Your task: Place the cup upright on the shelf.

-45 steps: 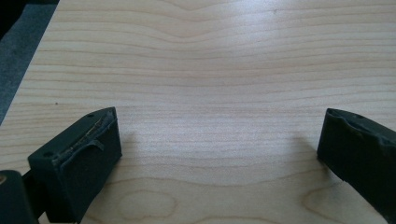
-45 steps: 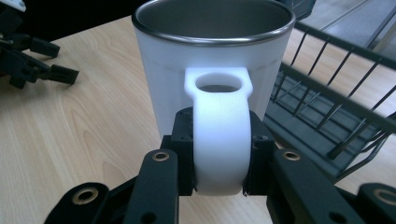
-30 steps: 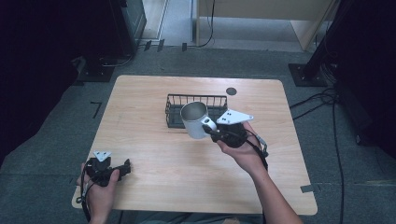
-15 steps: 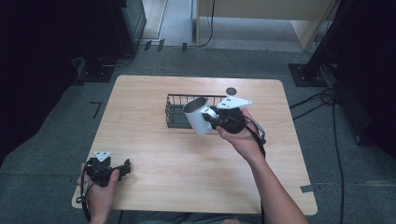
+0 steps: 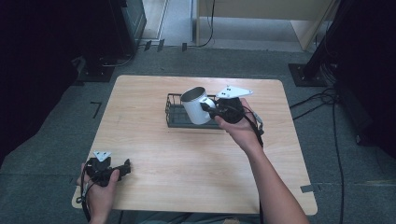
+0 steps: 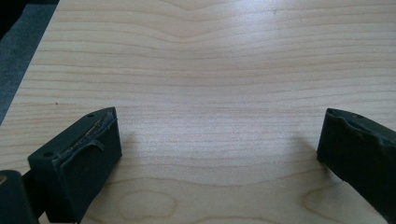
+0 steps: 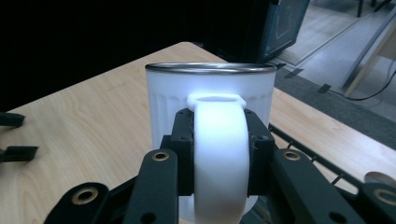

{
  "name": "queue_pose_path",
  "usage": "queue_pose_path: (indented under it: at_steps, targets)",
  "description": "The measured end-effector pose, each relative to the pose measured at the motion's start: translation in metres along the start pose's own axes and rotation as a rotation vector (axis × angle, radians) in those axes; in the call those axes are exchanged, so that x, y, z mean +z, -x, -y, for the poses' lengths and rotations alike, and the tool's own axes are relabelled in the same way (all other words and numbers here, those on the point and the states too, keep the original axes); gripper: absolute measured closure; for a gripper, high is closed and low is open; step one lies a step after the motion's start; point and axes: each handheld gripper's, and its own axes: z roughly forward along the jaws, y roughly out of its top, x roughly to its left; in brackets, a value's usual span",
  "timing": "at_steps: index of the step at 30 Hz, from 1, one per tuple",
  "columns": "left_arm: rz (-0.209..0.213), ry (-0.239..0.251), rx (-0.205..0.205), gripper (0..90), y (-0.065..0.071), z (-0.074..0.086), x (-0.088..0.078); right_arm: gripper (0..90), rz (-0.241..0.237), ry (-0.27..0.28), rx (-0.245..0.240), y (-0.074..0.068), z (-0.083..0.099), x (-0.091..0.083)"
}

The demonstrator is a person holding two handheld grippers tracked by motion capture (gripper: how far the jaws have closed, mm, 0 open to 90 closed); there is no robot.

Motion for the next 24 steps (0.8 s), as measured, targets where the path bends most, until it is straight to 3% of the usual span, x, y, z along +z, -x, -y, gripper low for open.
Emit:
queue_pose_path:
  at_steps: [11, 24]
  targets:
    - [0.000, -0.001, 0.001, 0.0, 0.000, 0.000, 0.000, 71.5, 0.010, 0.004, 0.000, 0.009, -0.015, 0.013]
    - [0.001, -0.002, -0.001, 0.0, 0.000, 0.000, 0.000, 71.5, 0.050, -0.006, 0.004, 0.027, -0.015, 0.039]
